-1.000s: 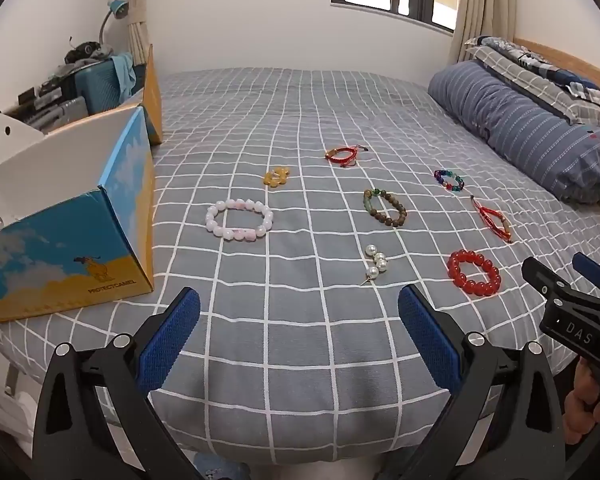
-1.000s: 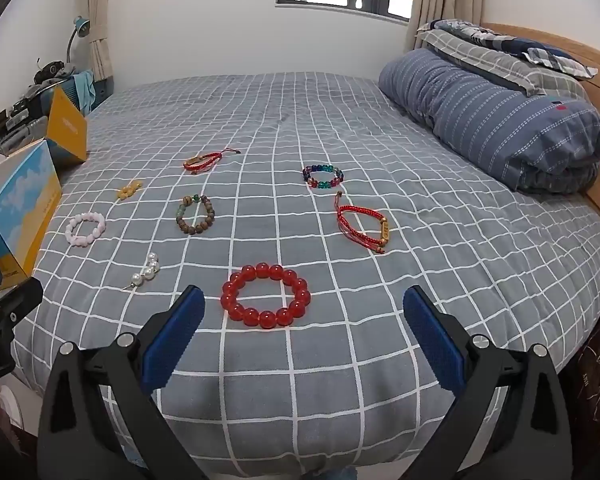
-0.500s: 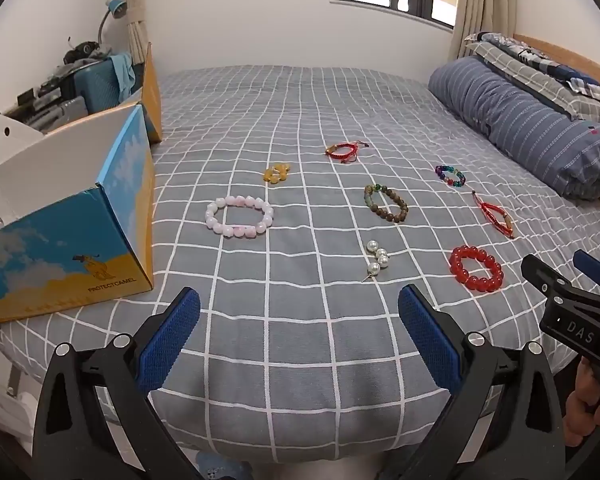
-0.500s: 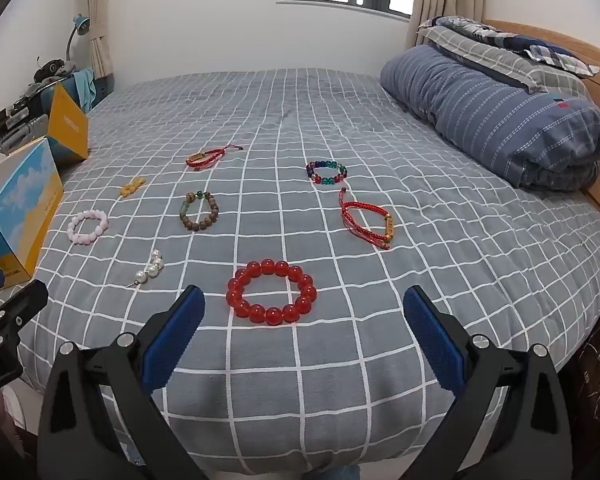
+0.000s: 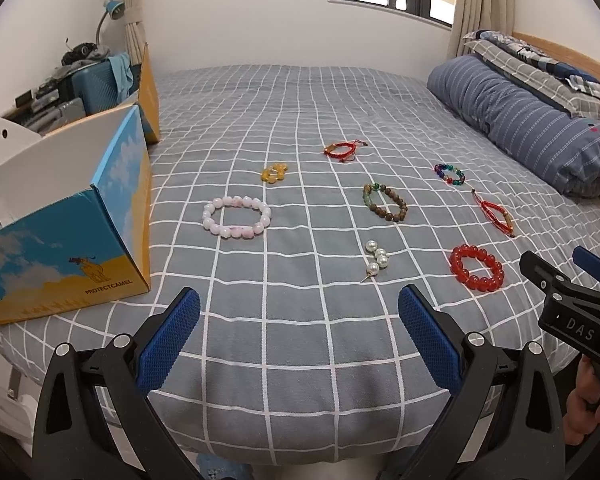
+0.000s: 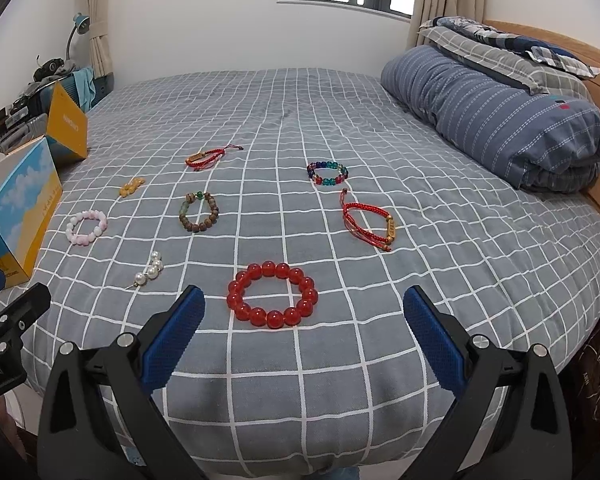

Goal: Organize jewelry

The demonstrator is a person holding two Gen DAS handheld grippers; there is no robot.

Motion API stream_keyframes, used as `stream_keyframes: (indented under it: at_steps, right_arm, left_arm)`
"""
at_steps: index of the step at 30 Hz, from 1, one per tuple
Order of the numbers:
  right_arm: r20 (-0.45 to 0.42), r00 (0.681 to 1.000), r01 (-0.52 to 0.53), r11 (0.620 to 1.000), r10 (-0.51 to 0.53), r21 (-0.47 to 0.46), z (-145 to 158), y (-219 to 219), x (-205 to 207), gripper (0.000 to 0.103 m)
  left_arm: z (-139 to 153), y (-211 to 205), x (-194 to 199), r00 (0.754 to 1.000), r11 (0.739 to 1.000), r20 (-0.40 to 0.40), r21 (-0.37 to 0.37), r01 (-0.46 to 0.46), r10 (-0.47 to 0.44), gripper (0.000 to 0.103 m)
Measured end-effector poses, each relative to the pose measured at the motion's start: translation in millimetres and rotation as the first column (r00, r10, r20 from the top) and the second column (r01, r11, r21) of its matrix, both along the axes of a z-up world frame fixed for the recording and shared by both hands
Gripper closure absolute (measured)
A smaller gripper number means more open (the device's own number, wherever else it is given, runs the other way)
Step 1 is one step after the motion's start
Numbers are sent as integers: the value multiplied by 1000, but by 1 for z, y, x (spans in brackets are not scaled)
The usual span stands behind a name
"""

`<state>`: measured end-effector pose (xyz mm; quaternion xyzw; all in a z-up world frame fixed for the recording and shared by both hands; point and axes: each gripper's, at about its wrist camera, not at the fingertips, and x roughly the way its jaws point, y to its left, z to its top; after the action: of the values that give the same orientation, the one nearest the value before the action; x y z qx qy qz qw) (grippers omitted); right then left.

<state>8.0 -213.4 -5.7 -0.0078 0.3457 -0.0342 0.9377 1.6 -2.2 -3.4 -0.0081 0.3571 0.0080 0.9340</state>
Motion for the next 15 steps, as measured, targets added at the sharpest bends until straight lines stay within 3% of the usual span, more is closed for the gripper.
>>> stream_keyframes:
  at_steps: [15]
  right_arm:
    - [3,1000,-5,1000,5,1,-1,3,2,7]
  left_arm:
    - [-1,-1,2,1000,1000,-6,-5,6,-6,6]
